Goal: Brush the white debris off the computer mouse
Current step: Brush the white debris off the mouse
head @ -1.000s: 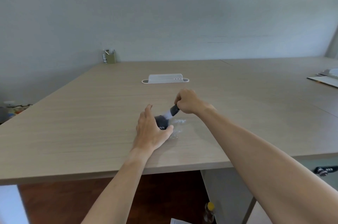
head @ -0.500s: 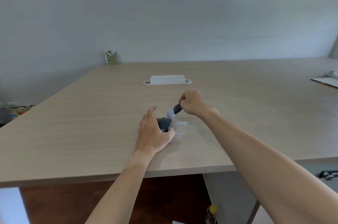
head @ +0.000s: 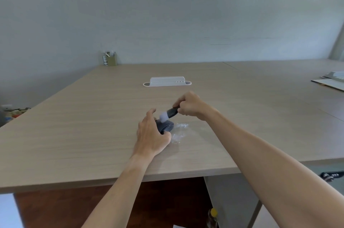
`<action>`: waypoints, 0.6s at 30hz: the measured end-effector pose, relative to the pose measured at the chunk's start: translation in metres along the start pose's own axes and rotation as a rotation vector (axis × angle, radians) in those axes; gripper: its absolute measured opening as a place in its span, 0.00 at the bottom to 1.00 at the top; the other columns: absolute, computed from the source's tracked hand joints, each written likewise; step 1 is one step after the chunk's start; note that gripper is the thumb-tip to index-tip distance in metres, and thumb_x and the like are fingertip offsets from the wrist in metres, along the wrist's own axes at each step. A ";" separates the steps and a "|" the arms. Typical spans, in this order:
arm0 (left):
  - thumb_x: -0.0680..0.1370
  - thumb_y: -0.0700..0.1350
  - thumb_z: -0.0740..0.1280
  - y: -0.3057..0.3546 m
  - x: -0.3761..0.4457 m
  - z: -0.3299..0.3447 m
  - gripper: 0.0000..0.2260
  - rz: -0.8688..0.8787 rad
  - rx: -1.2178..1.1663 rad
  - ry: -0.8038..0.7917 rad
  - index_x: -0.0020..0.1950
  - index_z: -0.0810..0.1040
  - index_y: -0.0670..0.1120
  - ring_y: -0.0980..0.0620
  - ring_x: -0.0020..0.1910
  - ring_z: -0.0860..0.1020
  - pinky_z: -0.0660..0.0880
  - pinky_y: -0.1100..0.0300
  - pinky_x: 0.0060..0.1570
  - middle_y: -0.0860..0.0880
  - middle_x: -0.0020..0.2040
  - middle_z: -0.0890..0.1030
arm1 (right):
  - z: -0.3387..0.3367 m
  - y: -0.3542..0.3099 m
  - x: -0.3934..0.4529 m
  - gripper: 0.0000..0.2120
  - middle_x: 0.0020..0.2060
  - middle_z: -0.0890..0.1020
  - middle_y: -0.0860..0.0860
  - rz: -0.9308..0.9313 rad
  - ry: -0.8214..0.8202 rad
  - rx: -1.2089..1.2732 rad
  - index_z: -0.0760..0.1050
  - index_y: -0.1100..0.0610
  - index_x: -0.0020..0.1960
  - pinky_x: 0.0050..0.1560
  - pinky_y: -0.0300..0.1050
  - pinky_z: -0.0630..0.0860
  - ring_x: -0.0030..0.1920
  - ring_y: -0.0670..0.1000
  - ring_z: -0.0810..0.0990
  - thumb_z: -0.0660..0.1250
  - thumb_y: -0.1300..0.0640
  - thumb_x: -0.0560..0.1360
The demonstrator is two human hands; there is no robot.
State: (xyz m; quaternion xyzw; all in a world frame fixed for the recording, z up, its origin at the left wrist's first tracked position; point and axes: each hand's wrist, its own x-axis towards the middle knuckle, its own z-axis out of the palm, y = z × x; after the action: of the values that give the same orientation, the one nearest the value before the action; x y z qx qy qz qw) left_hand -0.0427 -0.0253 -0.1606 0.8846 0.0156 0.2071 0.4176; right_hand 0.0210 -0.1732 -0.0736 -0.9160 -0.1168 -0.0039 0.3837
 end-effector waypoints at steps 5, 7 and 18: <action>0.66 0.42 0.65 0.000 0.000 0.000 0.35 0.022 0.003 0.016 0.74 0.60 0.49 0.46 0.61 0.70 0.67 0.50 0.64 0.53 0.54 0.78 | 0.004 0.009 0.005 0.17 0.49 0.85 0.62 -0.005 0.088 -0.149 0.84 0.66 0.46 0.52 0.50 0.80 0.52 0.60 0.81 0.57 0.71 0.68; 0.66 0.42 0.64 -0.001 0.001 0.001 0.35 0.024 0.004 0.020 0.73 0.60 0.49 0.46 0.61 0.70 0.67 0.52 0.63 0.53 0.54 0.79 | 0.000 0.007 0.005 0.18 0.49 0.85 0.59 -0.015 0.128 -0.079 0.84 0.65 0.48 0.50 0.45 0.76 0.53 0.57 0.79 0.57 0.71 0.68; 0.67 0.41 0.64 -0.004 0.003 0.003 0.31 0.045 0.039 0.035 0.70 0.64 0.49 0.46 0.60 0.71 0.68 0.53 0.63 0.51 0.56 0.79 | -0.002 0.016 -0.001 0.16 0.37 0.83 0.58 -0.019 0.151 -0.056 0.83 0.64 0.38 0.42 0.45 0.77 0.44 0.59 0.77 0.57 0.73 0.67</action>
State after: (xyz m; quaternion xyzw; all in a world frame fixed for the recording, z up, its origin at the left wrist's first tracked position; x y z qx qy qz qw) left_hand -0.0386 -0.0238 -0.1643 0.8889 0.0069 0.2315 0.3951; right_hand 0.0237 -0.1857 -0.0830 -0.9224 -0.0961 -0.0800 0.3655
